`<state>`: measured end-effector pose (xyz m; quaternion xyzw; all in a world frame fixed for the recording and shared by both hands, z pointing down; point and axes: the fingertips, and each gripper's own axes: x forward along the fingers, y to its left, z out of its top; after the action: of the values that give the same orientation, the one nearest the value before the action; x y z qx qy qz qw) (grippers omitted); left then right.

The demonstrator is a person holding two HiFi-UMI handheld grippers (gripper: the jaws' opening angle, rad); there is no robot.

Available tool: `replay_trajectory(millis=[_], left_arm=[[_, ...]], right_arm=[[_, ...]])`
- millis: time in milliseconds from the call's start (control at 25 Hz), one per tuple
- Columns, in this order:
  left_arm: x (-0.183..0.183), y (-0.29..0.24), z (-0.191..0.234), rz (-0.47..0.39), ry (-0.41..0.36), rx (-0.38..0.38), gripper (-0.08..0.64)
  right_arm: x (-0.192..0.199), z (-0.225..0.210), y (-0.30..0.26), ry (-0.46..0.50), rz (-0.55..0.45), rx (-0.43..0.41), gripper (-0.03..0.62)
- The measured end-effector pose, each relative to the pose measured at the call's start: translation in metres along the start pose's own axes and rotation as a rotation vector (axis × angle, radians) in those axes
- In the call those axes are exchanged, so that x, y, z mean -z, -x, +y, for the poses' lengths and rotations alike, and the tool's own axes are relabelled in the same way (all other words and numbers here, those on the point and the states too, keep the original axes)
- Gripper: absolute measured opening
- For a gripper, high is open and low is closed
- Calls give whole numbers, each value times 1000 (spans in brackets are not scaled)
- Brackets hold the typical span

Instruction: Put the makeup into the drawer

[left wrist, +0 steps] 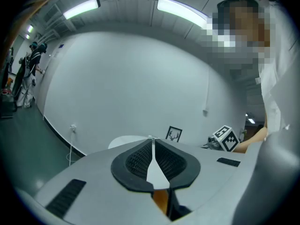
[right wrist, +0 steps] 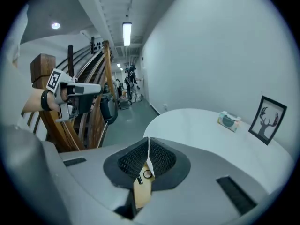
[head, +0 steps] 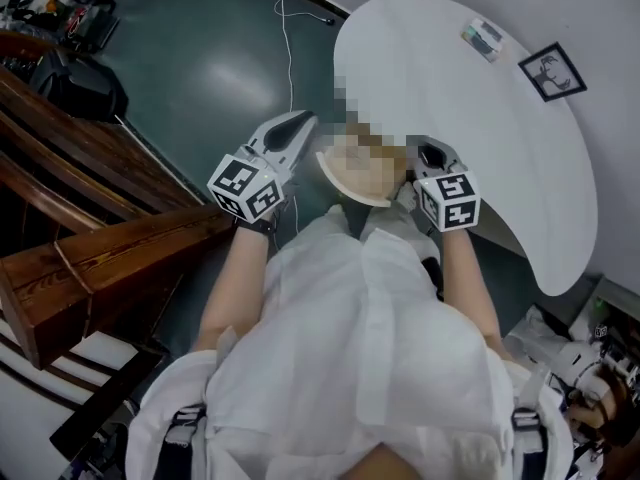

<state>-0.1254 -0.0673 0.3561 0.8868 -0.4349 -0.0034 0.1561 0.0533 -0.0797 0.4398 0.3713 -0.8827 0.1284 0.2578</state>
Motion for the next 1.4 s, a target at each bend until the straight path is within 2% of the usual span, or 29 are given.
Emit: replay_trajectory(millis=[440,720,960,1400], left_arm=[[-84,49,1,-164,-124,-93,31],[-118,81,9,-215,-180,-161,31],[-133,102,20,-255,-176,-211,31],[-142,111,29,-297,-170,-227,31]], right_arm=[[-81,-49,109,-104,-383,226,11],[-124,-70,167,-90,-536,325,9],[-141,-67,185,-73,-580,342,9],[-158,-67,193,-57,-606,348,9]])
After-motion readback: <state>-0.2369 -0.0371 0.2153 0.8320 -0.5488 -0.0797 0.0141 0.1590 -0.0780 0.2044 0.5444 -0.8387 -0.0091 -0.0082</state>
